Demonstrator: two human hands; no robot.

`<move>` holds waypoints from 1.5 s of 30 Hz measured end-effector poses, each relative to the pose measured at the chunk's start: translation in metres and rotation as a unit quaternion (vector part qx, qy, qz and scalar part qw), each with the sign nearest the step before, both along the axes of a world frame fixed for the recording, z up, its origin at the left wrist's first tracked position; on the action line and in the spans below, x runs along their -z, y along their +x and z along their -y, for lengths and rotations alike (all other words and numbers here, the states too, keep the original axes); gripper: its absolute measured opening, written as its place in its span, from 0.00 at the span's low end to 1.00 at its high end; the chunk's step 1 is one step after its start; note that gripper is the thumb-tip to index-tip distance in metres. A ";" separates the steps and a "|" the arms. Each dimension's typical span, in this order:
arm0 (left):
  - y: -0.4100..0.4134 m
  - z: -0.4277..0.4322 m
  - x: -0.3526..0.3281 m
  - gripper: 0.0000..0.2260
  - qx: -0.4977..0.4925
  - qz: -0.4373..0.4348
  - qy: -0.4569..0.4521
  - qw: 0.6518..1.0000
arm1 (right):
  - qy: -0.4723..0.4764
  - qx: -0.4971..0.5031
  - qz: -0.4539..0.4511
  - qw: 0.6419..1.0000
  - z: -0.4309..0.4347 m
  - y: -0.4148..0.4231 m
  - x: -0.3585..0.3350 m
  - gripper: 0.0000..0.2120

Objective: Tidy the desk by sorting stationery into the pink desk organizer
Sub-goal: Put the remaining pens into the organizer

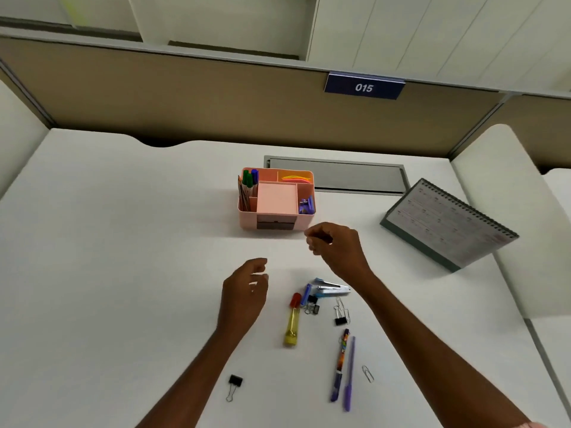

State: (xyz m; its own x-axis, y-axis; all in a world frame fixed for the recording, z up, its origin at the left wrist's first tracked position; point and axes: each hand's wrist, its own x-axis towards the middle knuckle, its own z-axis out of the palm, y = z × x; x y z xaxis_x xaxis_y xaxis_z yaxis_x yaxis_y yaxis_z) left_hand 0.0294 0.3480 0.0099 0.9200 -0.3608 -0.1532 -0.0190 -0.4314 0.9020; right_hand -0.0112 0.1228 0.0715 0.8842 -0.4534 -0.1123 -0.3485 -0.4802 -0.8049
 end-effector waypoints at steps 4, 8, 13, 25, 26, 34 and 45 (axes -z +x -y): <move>-0.050 0.007 0.002 0.10 0.018 -0.043 0.023 0.999 | 0.064 0.062 -0.038 0.995 -0.004 -0.072 0.021 0.06; -0.100 0.017 0.007 0.09 0.082 -0.075 0.041 0.993 | 0.043 0.108 -0.104 0.988 -0.031 -0.140 0.049 0.06; -0.160 0.028 0.016 0.07 0.194 -0.084 0.148 0.966 | -0.058 0.117 -0.208 0.969 -0.063 -0.222 0.079 0.09; -0.208 0.039 0.013 0.17 0.190 -0.061 0.268 0.943 | -0.048 0.114 -0.311 0.942 -0.092 -0.259 0.081 0.19; -0.207 0.039 0.012 0.16 0.183 -0.063 0.273 0.942 | -0.050 0.121 -0.310 0.942 -0.092 -0.258 0.081 0.20; -0.200 0.030 0.011 0.14 0.151 -0.060 0.291 0.943 | -0.071 0.123 -0.322 0.936 -0.099 -0.255 0.079 0.29; -0.198 0.027 0.016 0.09 0.146 -0.047 0.278 0.948 | -0.101 0.138 -0.331 0.928 -0.094 -0.242 0.075 0.11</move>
